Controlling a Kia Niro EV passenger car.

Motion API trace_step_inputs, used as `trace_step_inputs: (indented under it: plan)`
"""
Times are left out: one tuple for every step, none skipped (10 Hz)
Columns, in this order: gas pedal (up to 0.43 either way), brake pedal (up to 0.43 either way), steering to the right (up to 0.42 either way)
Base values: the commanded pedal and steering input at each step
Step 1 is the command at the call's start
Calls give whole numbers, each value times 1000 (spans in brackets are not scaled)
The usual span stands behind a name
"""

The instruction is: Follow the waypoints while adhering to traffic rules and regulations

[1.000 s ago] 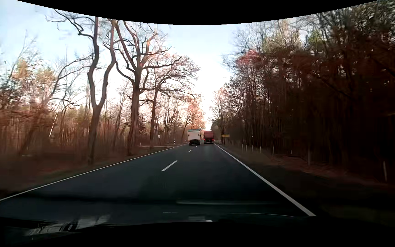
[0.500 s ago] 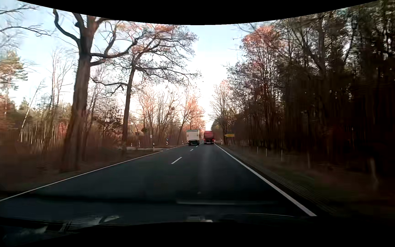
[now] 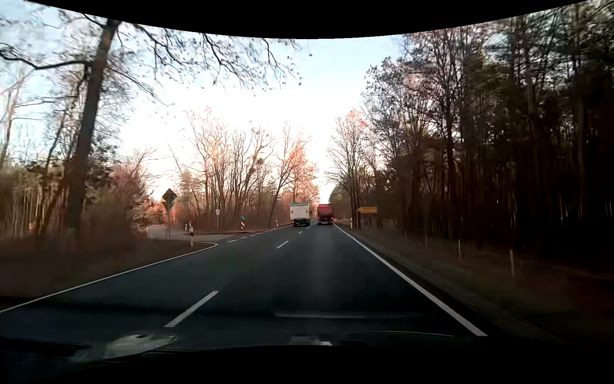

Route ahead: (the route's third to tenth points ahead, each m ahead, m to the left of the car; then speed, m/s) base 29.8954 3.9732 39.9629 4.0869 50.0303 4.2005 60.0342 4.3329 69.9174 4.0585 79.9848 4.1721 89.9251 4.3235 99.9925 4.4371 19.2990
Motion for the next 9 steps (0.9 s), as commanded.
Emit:
trace_step_inputs:
  plan:
    - [189, 0, -3]
    - [189, 0, -3]
    - [189, 0, -3]
    - [197, 0, -3]
    - [197, 0, -2]
    - [197, 0, -3]
    - [197, 0, -3]
    - [209, 0, -2]
    - [209, 0, -3]
